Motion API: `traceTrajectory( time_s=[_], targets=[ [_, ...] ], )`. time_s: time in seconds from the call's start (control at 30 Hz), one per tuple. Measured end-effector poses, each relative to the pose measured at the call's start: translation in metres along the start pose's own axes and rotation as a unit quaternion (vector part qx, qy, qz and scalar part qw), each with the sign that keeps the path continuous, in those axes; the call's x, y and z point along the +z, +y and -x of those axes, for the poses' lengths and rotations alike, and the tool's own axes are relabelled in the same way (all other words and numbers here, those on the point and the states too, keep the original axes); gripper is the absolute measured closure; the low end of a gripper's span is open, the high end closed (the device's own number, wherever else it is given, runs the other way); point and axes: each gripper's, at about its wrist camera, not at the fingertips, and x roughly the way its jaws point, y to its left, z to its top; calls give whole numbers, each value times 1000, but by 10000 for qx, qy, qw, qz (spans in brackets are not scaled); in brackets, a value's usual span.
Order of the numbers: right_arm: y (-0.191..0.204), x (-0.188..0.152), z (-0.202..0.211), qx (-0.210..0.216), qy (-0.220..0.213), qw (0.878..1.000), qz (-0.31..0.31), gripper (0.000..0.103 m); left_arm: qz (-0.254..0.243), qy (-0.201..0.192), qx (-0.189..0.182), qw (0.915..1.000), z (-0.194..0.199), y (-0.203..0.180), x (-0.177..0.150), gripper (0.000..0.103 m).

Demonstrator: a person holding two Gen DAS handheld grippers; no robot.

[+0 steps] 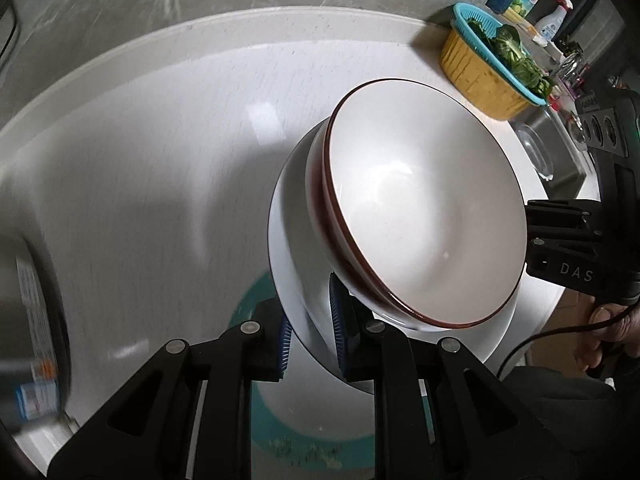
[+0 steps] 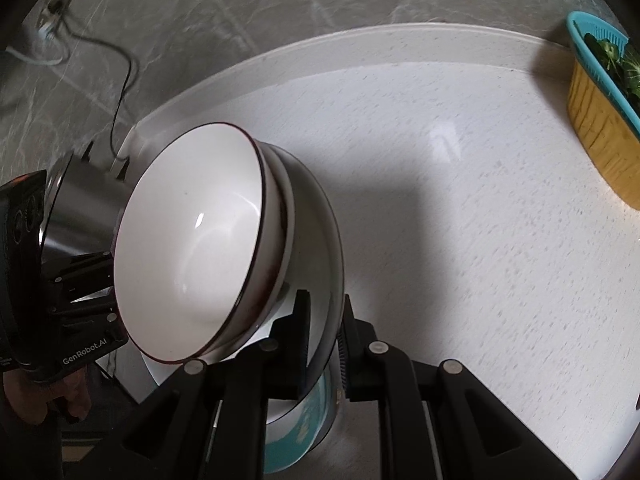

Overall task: Organize plates and bowls
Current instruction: 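Lift the nested bowls and set them onto the teal blossom plate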

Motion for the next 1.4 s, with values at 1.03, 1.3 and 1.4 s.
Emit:
traceTrajectory(
  time_s=[1.03, 1.3, 1.4],
  targets=[
    [30, -69, -21, -52, 249, 9997, 13, 88, 285, 41, -113, 9995, -16, 18, -93, 87],
    [25, -75, -28, -81, 167, 9998, -59, 88, 267, 56, -101, 9996, -30, 24, -93, 87],
    [25, -75, -28, -90, 94, 9999, -69, 88, 260, 23, -130, 9996, -33, 26, -93, 87]
  ],
)
